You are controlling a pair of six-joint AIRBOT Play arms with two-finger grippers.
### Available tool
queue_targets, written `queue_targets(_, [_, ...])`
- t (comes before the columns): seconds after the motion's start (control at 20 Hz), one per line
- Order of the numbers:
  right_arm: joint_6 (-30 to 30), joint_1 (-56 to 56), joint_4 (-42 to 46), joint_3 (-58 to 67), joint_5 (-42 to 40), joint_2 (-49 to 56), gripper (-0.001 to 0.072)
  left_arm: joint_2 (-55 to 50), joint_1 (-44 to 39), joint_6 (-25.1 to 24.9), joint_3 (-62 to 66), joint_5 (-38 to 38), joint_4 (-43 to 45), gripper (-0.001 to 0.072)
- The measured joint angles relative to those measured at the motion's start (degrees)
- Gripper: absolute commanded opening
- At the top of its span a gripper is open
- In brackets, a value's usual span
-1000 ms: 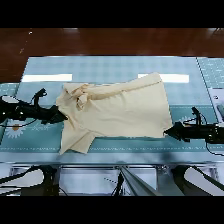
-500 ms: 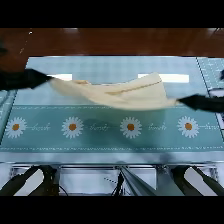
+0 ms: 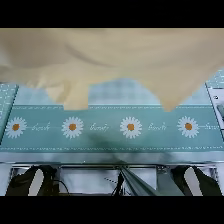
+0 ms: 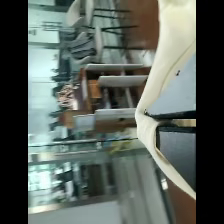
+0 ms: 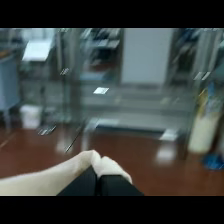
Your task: Fold the shirts.
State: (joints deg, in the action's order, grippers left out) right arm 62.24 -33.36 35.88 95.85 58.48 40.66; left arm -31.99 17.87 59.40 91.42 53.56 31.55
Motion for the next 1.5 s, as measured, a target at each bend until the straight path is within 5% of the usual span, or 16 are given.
queue_targets(0.35, [15.4,0.0,20.4,14.7,13.4,-5.6,0.0029,3.9,0.0,14.0,9.5,16.4,20.4,0.0031])
queue_targets(0.65, [18.0,0.0,25.8,16.3,32.4,-2.0,0.0028,-0.7,-0.2,19.6,9.7,37.9,28.1,0.0031])
queue_targets(0.9, [18.9,0.0,24.2,13.7,42.2,8.9,0.0028,-11.1,-2.3,21.0,0.7,45.9,27.5,0.0031])
queue_targets(1.2, [18.1,7.0,27.8,4.5,41.9,24.9,0.0028,-31.7,-9.5,19.3,-5.3,41.1,27.2,0.0031])
queue_targets(1.5, [18.6,18.8,35.6,2.6,21.1,39.3,0.0028,-44.6,-13.4,17.3,-3.8,22.0,27.1,0.0031])
